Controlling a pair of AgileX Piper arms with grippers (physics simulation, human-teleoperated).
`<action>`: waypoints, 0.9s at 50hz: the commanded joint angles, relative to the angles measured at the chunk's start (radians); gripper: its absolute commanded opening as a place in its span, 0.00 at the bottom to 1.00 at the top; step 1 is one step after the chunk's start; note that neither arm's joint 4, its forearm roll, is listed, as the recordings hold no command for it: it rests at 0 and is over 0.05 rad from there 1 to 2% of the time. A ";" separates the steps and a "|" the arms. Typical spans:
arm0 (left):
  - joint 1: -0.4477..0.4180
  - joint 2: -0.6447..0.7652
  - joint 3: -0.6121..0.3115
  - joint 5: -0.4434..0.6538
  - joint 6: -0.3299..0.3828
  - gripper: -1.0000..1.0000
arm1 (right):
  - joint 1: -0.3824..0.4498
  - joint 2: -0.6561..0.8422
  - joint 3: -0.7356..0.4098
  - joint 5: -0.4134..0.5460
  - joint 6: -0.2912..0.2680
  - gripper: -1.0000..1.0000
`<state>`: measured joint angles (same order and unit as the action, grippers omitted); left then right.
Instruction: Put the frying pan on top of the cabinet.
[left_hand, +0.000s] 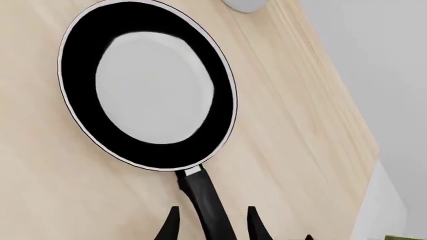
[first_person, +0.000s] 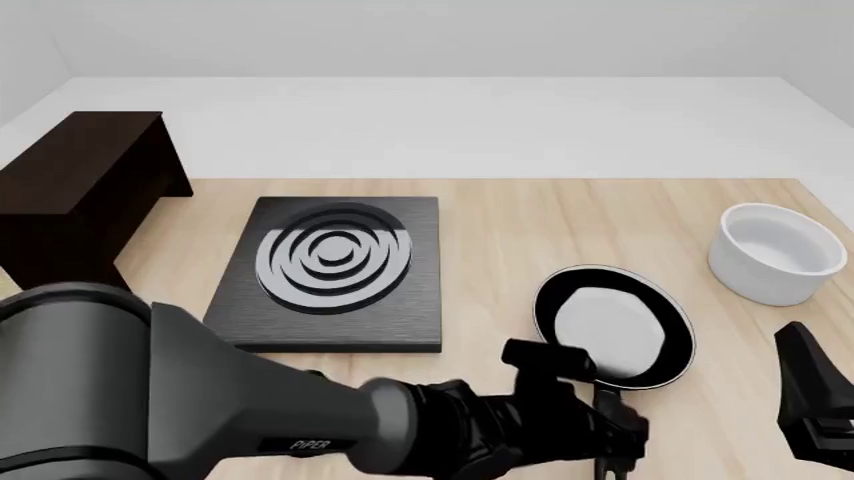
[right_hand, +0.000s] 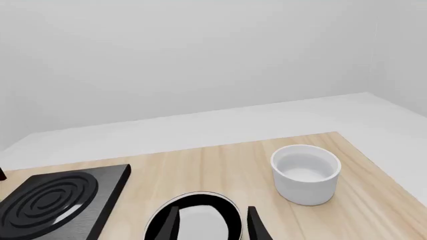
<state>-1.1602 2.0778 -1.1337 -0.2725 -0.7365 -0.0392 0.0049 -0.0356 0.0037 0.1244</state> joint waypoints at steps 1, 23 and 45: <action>-0.016 0.022 -0.019 0.007 0.002 1.00 | -0.001 -0.001 0.004 -0.005 0.003 1.00; -0.040 0.066 -0.059 0.022 0.000 1.00 | -0.006 -0.004 0.016 -0.017 0.017 1.00; -0.002 0.049 -0.036 0.010 0.062 0.00 | -0.006 -0.004 0.016 -0.017 0.017 1.00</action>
<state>-1.1790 2.1447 -1.1765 -0.2566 -0.7141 -0.0458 0.0007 -0.0186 -0.0149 0.1426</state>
